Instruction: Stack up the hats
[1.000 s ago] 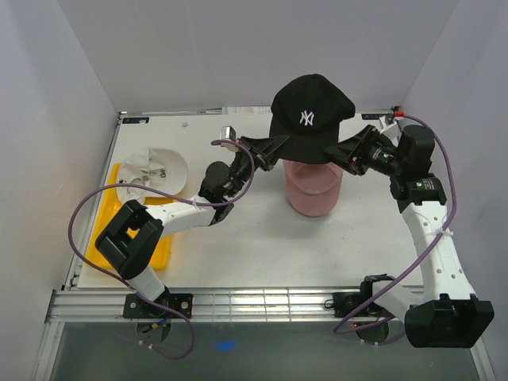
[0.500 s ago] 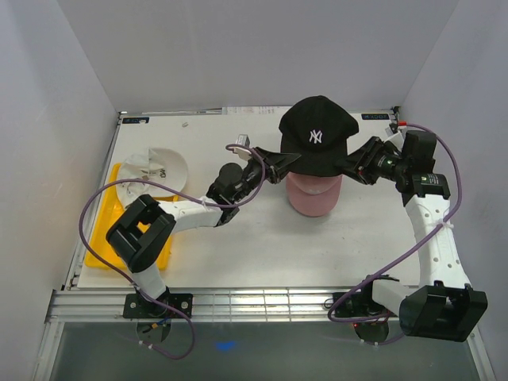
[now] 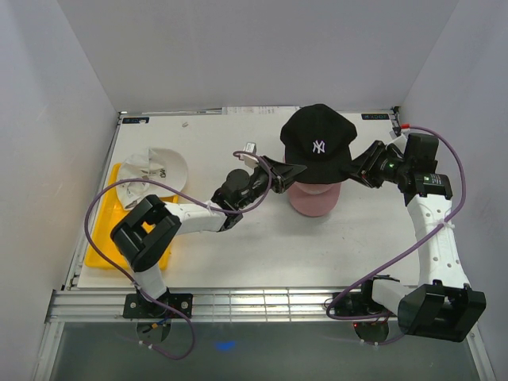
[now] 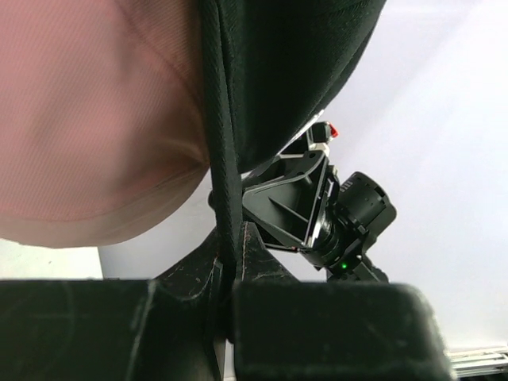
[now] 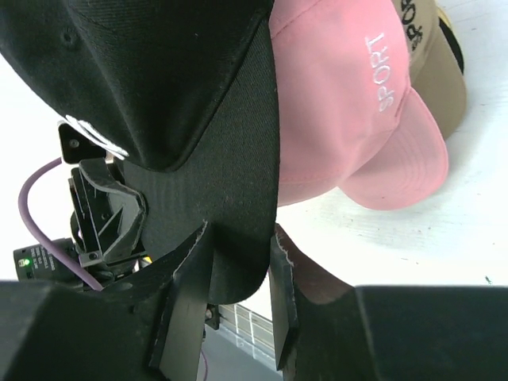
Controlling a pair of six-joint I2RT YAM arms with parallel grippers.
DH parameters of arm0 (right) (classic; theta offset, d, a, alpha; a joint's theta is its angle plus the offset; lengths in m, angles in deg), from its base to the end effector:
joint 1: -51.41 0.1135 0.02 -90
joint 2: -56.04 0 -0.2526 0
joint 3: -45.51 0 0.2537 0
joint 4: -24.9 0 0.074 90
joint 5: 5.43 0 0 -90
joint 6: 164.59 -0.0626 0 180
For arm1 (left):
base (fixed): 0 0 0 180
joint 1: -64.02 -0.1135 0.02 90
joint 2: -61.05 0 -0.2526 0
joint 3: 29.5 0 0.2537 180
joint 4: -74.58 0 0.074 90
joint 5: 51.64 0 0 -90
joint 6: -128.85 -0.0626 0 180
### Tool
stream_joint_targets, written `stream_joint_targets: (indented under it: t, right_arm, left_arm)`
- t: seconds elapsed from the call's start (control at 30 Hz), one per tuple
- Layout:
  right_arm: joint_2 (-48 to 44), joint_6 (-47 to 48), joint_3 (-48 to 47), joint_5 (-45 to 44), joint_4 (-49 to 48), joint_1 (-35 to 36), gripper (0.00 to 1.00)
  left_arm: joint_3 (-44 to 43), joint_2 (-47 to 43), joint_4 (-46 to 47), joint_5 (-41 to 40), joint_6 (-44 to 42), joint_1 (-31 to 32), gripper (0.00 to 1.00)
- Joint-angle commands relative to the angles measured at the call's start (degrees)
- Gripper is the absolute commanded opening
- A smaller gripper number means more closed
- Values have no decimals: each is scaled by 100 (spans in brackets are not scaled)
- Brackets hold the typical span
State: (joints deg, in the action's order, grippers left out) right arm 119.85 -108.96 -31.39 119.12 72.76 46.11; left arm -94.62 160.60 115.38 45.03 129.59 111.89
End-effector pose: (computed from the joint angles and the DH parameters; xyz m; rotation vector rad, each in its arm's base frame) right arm 0.2609 0.0114 0.3260 0.4058 2.1697 0.9419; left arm 0.2673 -0.3063 0.2343 -0.5591 1.7512 -1.9561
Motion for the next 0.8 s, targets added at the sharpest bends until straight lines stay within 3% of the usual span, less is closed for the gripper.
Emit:
stream_joint_targets:
  t: [0.0, 0.77]
  right_arm:
    - [17, 282, -226, 70, -429, 117, 30]
    - [-501, 642, 776, -273, -447, 117, 29]
  left_arm:
    - [108, -14, -139, 1205, -311, 643, 0]
    - [600, 188, 291, 1354, -303, 785, 0]
